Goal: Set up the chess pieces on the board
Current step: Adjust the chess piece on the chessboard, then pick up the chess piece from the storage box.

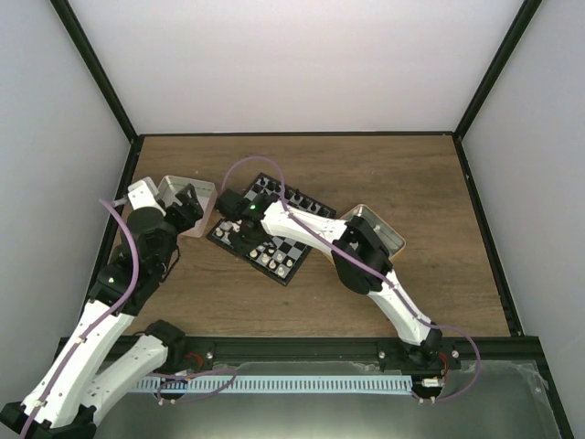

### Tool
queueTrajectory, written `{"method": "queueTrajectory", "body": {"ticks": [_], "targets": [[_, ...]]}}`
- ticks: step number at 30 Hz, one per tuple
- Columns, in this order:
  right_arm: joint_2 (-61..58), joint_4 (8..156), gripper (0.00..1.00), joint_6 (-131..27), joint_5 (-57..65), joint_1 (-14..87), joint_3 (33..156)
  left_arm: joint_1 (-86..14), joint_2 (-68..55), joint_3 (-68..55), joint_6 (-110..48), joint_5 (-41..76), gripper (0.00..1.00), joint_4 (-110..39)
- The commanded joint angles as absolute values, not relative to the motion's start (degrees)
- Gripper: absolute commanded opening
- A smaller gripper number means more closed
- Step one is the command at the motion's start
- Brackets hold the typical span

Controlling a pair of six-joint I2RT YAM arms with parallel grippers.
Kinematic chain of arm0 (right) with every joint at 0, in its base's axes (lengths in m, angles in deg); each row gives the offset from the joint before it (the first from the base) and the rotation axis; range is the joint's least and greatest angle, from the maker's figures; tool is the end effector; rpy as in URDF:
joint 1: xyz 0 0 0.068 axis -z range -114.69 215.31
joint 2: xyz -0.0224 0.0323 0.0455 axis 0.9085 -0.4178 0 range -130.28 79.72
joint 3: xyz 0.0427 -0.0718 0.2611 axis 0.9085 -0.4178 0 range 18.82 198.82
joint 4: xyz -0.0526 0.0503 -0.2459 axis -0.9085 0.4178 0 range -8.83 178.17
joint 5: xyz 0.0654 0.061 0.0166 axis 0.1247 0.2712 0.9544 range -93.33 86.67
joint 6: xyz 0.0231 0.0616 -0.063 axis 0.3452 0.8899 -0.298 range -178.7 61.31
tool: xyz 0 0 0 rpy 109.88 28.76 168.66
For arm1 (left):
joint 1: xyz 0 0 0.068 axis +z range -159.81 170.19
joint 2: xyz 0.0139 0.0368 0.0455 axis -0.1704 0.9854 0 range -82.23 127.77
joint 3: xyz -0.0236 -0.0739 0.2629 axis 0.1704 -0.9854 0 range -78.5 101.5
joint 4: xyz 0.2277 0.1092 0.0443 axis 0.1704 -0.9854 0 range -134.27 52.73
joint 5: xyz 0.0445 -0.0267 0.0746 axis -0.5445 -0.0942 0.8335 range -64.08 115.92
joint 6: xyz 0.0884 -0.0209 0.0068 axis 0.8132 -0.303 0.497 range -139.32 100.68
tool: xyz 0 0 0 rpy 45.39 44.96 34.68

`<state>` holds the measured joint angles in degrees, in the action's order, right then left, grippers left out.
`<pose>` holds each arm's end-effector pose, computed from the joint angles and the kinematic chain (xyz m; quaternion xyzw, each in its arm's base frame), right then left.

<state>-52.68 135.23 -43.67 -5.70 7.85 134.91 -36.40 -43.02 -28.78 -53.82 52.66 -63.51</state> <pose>0.2708 0.4179 0.1533 -0.3532 0.9197 0.0843 0.1495 0.1777 -0.0479 0.3441 -0.1927 0.7641 -0.1398 0.5996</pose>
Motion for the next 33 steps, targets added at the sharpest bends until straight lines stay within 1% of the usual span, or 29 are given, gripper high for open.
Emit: {"method": "queueTrajectory", "body": {"ticks": [1,2,4,11,14,18,21,25,33], "targets": [[-51.1,135.8,0.22,-44.0,-5.5,8.2,134.4,-36.1,-43.4,-29.2,-54.2,52.5,0.9,-62.5],[-51.0,135.4,0.26,-43.9,-5.1,8.2,134.3,-36.1,-43.4,-29.1,-54.2,52.5,0.9,-62.6],[-50.5,134.2,0.3,-43.7,-4.8,8.2,134.4,-36.1,-43.4,-28.9,-54.1,52.6,0.9,-62.7],[-47.7,131.3,0.31,-41.7,-6.2,8.7,133.8,-36.1,-43.4,-28.8,-54.0,52.4,0.9,-62.7],[-45.3,129.8,0.32,-40.1,-8.7,9.2,131.5,-36.1,-43.4,-28.7,-53.9,52.3,0.9,-62.7],[-38.6,125.9,0.35,-36.2,-12.7,10.3,126.1,-36.1,-43.4,-28.7,-53.3,52.0,0.9,-62.2],[-31.3,121.6,0.36,-32.2,-16.3,12.1,119.0,-36.1,-43.1,-28.8,-52.4,50.9,0.9,-61.2],[-20.6,116.5,0.38,-25.4,-19.1,16.7,104.9,-36.1,-41.8,-29.1,-51.0,47.8,0.9,-59.3],[-6.0,119.5,0.38,-14.1,-23.1,30.3,83.2,-36.1,-39.1,-30.0,-50.1,41.1,0.9,-55.5]]}}
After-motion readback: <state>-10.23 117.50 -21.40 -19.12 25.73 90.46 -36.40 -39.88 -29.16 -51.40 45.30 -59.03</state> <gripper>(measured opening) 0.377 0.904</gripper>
